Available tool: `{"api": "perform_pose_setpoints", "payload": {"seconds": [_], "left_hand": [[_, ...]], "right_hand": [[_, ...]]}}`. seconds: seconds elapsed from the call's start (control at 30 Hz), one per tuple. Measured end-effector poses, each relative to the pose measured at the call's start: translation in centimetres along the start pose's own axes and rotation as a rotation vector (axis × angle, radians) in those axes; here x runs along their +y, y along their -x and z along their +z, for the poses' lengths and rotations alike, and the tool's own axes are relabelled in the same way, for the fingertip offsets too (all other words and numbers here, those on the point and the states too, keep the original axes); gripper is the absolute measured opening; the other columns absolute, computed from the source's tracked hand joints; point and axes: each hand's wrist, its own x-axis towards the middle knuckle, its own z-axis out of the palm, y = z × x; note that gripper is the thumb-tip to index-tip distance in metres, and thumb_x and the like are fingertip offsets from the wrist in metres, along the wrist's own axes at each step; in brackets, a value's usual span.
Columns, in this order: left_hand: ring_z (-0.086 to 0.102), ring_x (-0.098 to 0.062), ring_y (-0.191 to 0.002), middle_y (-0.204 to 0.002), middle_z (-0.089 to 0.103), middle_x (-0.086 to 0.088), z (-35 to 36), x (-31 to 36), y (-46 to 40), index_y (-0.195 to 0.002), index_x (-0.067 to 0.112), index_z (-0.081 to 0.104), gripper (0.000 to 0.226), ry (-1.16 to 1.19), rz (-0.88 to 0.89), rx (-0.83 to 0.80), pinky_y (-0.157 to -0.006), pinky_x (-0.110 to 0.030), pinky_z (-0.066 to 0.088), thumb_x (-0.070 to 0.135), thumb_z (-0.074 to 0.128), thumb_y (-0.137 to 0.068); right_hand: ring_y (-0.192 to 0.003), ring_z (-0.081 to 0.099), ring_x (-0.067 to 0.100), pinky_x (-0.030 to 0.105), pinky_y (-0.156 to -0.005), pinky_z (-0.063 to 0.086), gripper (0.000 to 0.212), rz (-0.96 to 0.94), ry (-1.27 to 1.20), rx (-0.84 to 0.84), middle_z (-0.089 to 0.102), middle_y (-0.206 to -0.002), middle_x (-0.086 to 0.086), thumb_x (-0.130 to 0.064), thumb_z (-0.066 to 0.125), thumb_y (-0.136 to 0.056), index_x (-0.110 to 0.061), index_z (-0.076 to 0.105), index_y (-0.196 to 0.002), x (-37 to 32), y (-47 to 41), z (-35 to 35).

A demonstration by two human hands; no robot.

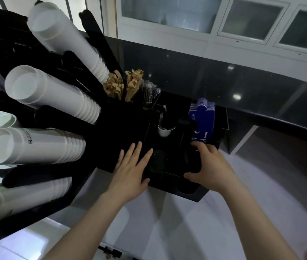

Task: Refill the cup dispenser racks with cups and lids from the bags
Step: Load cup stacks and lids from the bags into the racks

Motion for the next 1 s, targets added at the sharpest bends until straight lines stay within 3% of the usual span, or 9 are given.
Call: {"api": "perform_pose_setpoints", "payload": {"seconds": [0.13, 0.33, 0.53, 0.7, 0.83, 0.93, 1.0], "left_hand": [[-0.032, -0.01, -0.136, -0.159, -0.019, -0.003, -0.1, 0.0, -0.1, -0.151, 0.038, 0.007, 0.077, 0.005, -0.002, -0.021, -0.107, -0.032, -0.027, 0.042, 0.054, -0.09], [-0.016, -0.017, -0.146, -0.16, -0.015, -0.003, -0.1, 0.0, 0.1, -0.151, 0.036, 0.005, 0.08, 0.015, -0.024, -0.014, -0.111, -0.034, -0.022, 0.042, 0.055, -0.09], [-0.01, -0.017, -0.146, -0.16, -0.012, -0.003, -0.1, -0.1, 0.1, -0.151, 0.036, 0.005, 0.081, 0.008, -0.018, -0.022, -0.111, -0.034, -0.021, 0.045, 0.056, -0.089], [-0.007, -0.018, -0.146, -0.16, -0.011, -0.003, 0.0, -0.2, 0.2, -0.151, 0.036, 0.006, 0.083, 0.038, -0.014, -0.019, -0.11, -0.033, -0.022, 0.044, 0.059, -0.087], [-0.012, -0.015, -0.146, -0.16, -0.012, -0.002, -0.3, -0.3, 0.2, -0.151, 0.037, 0.005, 0.083, 0.084, -0.003, -0.034, -0.11, -0.032, -0.022, 0.045, 0.058, -0.088], [-0.016, -0.004, -0.141, -0.159, -0.005, 0.006, -1.5, 0.0, 0.3, -0.151, 0.035, 0.016, 0.074, 0.27, -0.004, -0.041, -0.112, -0.027, -0.017, 0.043, 0.058, -0.09], [-0.003, 0.0, -0.142, -0.154, 0.012, 0.016, -2.8, 1.0, 0.6, -0.145, 0.033, 0.034, 0.061, 0.484, -0.023, 0.051, -0.115, -0.022, -0.005, 0.04, 0.059, -0.09]], "right_hand": [[-0.123, 0.045, 0.031, 0.042, -0.097, 0.045, 0.105, -0.024, 0.144, -0.037, 0.037, -0.143, 0.006, -0.05, 0.079, -0.061, -0.031, 0.015, -0.143, -0.5, -0.2, 0.6], [-0.118, 0.05, 0.031, 0.041, -0.093, 0.048, 0.1, -0.042, 0.17, -0.006, 0.035, -0.144, 0.006, -0.041, 0.078, -0.062, -0.032, 0.017, -0.141, -0.6, -0.4, 0.7], [-0.116, 0.048, 0.026, 0.038, -0.087, 0.052, 0.1, -0.018, -0.121, 0.07, 0.037, -0.139, -0.002, -0.032, 0.085, -0.059, -0.042, 0.022, -0.136, 0.2, 0.4, -0.7], [-0.109, 0.044, 0.01, 0.023, -0.084, 0.041, 0.098, -0.023, -0.341, 0.118, 0.038, -0.133, -0.008, -0.03, 0.086, -0.06, -0.043, 0.024, -0.135, 0.3, 1.2, -1.0], [-0.109, 0.044, 0.006, 0.019, -0.085, 0.038, 0.096, -0.044, -0.479, 0.195, 0.042, -0.128, -0.011, -0.03, 0.087, -0.058, -0.043, 0.029, -0.133, -0.3, 1.6, -1.2], [-0.114, 0.047, 0.006, 0.023, -0.09, 0.042, 0.095, -0.073, -0.571, 0.22, 0.045, -0.126, -0.014, -0.032, 0.087, -0.057, -0.044, 0.03, -0.132, -1.0, 1.7, -1.4], [-0.116, 0.049, 0.006, 0.028, -0.094, 0.045, 0.093, -0.106, -0.661, 0.199, 0.045, -0.127, -0.017, -0.035, 0.086, -0.056, -0.046, 0.031, -0.13, -1.9, 1.7, -1.5]]}}
